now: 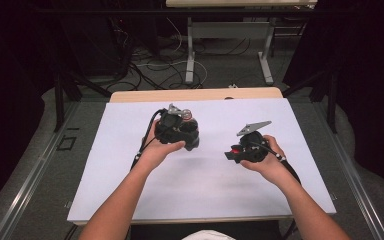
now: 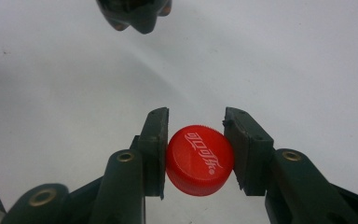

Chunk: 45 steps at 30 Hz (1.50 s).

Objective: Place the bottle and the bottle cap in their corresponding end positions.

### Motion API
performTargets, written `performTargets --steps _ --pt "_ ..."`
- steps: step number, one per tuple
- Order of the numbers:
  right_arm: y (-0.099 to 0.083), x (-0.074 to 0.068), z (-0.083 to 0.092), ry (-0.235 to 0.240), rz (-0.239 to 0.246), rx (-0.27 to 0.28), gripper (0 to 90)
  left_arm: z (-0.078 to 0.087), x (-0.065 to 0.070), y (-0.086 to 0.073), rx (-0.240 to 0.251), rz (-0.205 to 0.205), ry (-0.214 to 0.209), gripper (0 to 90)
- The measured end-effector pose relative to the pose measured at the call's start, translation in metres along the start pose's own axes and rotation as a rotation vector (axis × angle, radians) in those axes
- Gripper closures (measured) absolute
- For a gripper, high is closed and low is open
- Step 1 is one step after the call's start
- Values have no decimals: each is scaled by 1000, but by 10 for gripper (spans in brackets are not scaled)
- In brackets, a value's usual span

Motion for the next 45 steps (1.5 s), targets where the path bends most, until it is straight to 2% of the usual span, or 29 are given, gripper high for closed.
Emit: performTargets --steps 8,11,13,14,15,21,24,25,26,29,34,45 --pt "-4 6 -3 -10 -8 12 607 -32 -8 8 -9 5 13 299" --pt "-5 6 -6 -5 -10 20 607 -43 -11 8 -6 24 15 299" --pt "-6 7 -7 -6 -10 23 607 -51 -13 8 -6 16 21 298" --pt "-6 7 -6 -8 -5 1 607 -54 -14 7 -8 20 22 299" --pt "-6 6 -8 -7 -26 21 607 -57 -15 6 -9 25 27 298" --pt "-7 7 -9 -3 -11 17 607 -70 -22 1 -20 34 46 298" --pt "-7 7 -10 -8 -28 21 607 -75 -24 -1 -26 38 53 298" --pt "-7 8 -11 -5 -23 29 607 -78 -23 -2 -18 54 57 298" --pt "-8 8 -12 -8 -25 29 607 -80 -25 -3 -32 32 63 298" --pt "-10 8 -14 -7 -28 21 607 -87 -24 -6 -37 32 66 298" --pt "-12 8 -17 -2 -38 12 607 -88 -22 -9 -40 9 74 293" --pt "-12 6 -19 -4 -39 15 607 -88 -23 -10 -43 20 69 288"
Point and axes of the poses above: each handheld gripper's, and its own axes: z roughly backward along the jaws, y roughly out of its top, x roughly to its right, the point moved 4 cm from there along -z, roughly forward along the jaws, and after that the axes turned 9 degrees about -y, right-handed, at the moved point
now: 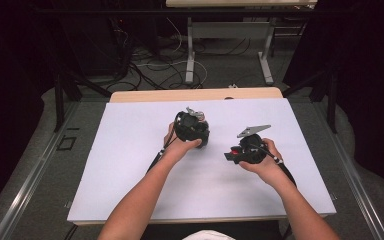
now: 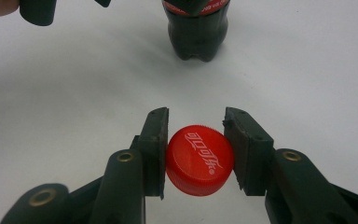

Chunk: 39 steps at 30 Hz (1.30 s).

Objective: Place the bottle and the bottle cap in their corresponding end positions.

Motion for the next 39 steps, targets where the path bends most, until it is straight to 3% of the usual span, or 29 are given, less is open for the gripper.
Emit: performTargets --steps 4,7,9,10,15,17,18,22,27,31,33,35,39 --pt "0 0 0 1 1 2 607 0 0 0 5 6 0 288" --pt "0 0 0 1 -2 -1 607 -1 -1 0 3 33 -8 272" --pt "0 0 -2 9 3 1 607 -2 -1 -2 3 52 -10 211" --pt "0 0 -2 1 7 -6 607 -2 -3 -2 -1 38 -6 177" --pt "0 -1 -4 3 8 -6 607 0 -6 -4 -7 81 -27 3" --pt "1 -2 -5 5 1 -12 607 1 -6 -4 7 86 -37 6" --pt "1 -3 -6 10 4 -10 607 2 -4 -5 10 107 -41 5" --pt "3 -5 -8 15 9 -13 607 11 -6 -5 11 99 -55 6" --pt "7 -9 -11 23 24 -26 607 24 -7 -6 36 135 -89 6" --pt "10 -13 -13 24 37 -28 607 35 -8 -9 32 129 -90 6" --pt "12 -16 -15 29 37 -29 607 41 -6 -12 38 152 -96 6" --pt "13 -20 -18 36 50 -25 607 47 -7 -15 31 137 -87 6" --pt "15 -29 -23 49 59 -44 607 57 -7 -22 62 159 -93 6"
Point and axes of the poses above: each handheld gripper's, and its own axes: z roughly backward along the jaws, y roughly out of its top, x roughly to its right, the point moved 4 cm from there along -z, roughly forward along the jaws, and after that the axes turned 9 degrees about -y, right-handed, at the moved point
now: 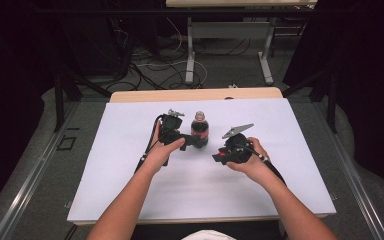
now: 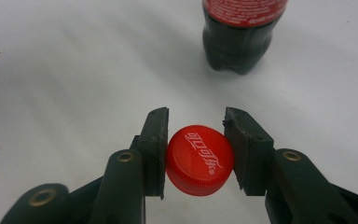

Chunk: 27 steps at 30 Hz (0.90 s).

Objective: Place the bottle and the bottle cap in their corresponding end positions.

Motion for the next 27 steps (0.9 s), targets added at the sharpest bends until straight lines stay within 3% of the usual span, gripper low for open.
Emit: performTargets --steps 1,4,7,12,13,16,20,23,26,27 --pt "0 -2 -2 3 6 -4 607 2 0 -2 8 14 -3 6" --pt "0 -11 -9 14 14 -14 607 10 0 -12 7 -15 9 6" --pt "-1 -20 -14 35 23 -28 607 16 0 -18 28 -7 7 6" --pt "-4 -35 -28 61 30 -15 607 27 2 -27 36 -7 -3 6" --pt "-5 -37 -30 71 39 -42 607 28 4 -29 42 -4 -12 6" --pt "-7 -45 -37 83 33 -51 607 34 6 -34 42 -15 -7 6" --pt "-11 -51 -47 90 75 -49 607 40 8 -37 54 -26 0 6" --pt "-13 -56 -49 84 64 -62 606 43 8 -39 69 -21 -9 8" --pt "-15 -57 -53 87 79 -50 606 44 8 -41 54 -34 -14 8" --pt "-15 -58 -55 84 74 -36 606 44 9 -42 60 -18 -19 8"
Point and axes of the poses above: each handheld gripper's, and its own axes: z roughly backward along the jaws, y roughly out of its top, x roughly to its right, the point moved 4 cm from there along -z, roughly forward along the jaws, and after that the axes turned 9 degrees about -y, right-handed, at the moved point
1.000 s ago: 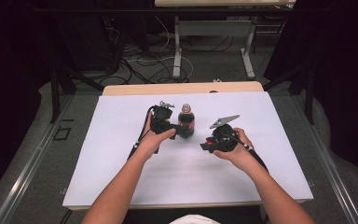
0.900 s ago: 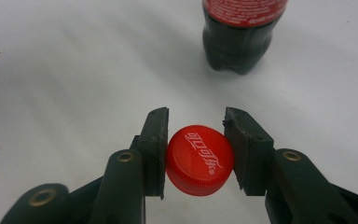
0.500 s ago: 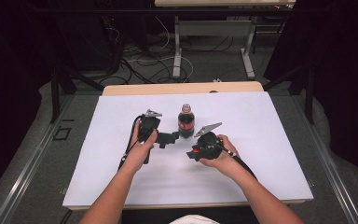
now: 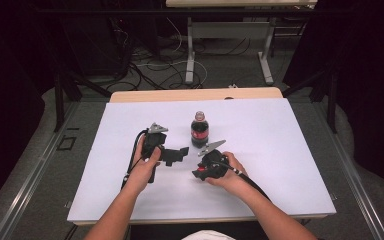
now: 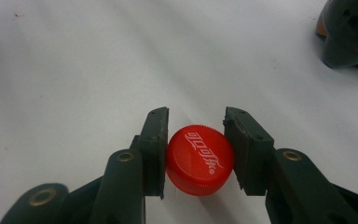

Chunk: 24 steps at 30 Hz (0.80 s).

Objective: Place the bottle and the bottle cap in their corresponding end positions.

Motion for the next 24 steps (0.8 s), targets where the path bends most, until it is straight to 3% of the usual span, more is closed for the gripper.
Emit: performTargets --steps 2,8,15,24 --pt "-1 -1 -1 5 6 -22 606 1 -1 -1 -7 -12 3 7" --pt "-4 -1 -4 3 15 -21 602 4 -3 -3 -2 12 3 7" --pt "-5 -2 -7 3 30 -27 595 5 -5 -3 5 9 4 7" --pt "-4 -3 -7 -5 18 -23 520 5 -6 -4 2 17 4 8"
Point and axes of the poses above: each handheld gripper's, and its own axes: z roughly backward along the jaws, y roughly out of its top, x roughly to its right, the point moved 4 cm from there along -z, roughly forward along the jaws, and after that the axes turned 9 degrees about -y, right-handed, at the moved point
